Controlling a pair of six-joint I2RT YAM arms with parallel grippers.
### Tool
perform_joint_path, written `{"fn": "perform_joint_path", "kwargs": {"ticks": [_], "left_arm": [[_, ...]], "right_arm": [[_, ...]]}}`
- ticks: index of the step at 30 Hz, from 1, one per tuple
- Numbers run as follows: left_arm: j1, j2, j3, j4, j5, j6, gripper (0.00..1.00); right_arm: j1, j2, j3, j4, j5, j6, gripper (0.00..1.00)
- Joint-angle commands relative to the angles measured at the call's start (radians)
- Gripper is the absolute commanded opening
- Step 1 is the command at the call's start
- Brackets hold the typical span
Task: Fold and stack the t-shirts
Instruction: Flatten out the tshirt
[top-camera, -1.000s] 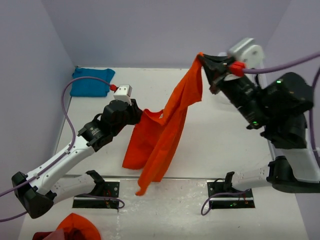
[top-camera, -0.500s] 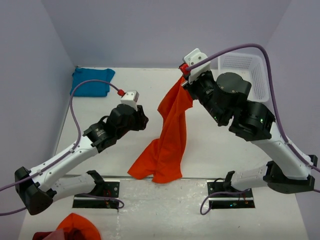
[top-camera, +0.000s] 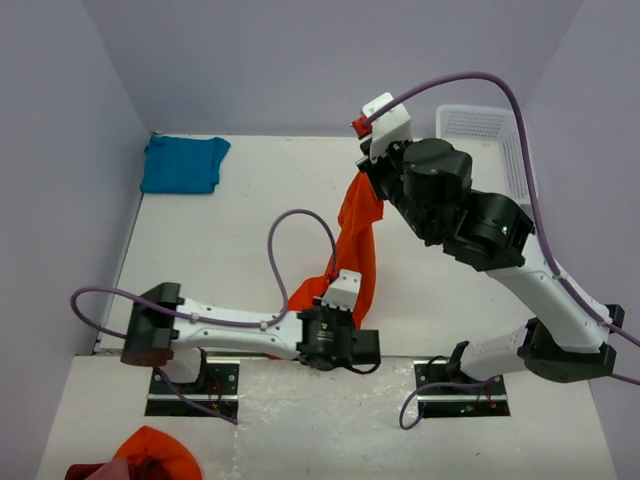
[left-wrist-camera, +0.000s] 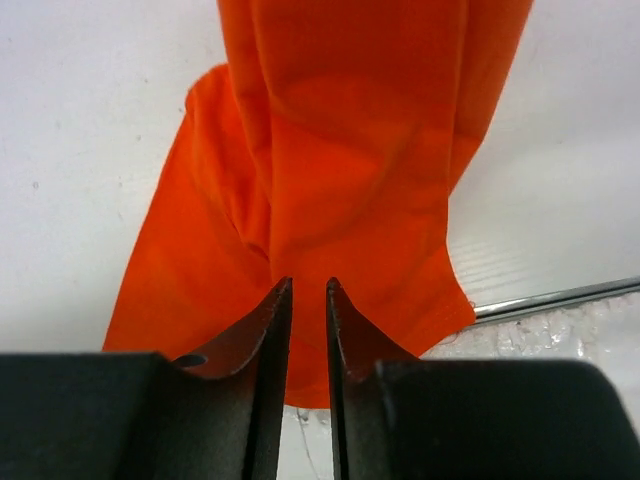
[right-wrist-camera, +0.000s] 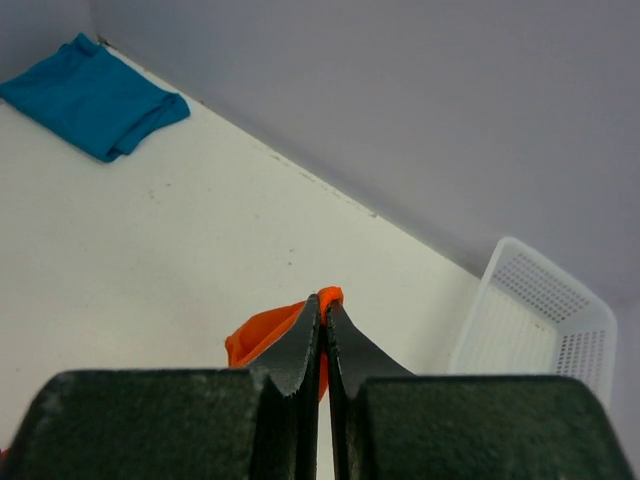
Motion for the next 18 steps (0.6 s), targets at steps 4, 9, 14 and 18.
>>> {"fn": "perform_joint_path", "kwargs": {"ticks": [4, 9, 14, 18], "left_arm": [[-0.088, 0.29, 0.193, -0.366, -0.127, -0.408, 0.23], [-0.093, 0.396, 0.308, -0.366, -0.145, -0.372, 0.39], [-0.097, 0.503, 0.428, -0.366, -0.162, -0.341, 0.37], [-0.098, 0.511, 0.411, -0.366, -0.136, -0.42, 0.29]], "right_arm": [[-0.002, -0.023, 0.051, -0.092, 0.077, 0.114, 0.0], [0.0, -0.029, 0.123, -0.21, 0.082, 0.169, 0.0], [0.0, -0.06, 0.097, -0.23, 0.059, 0.195, 0.0], [0.006, -0.061, 0.111, -0.266, 0.062, 0.197, 0.0]]}}
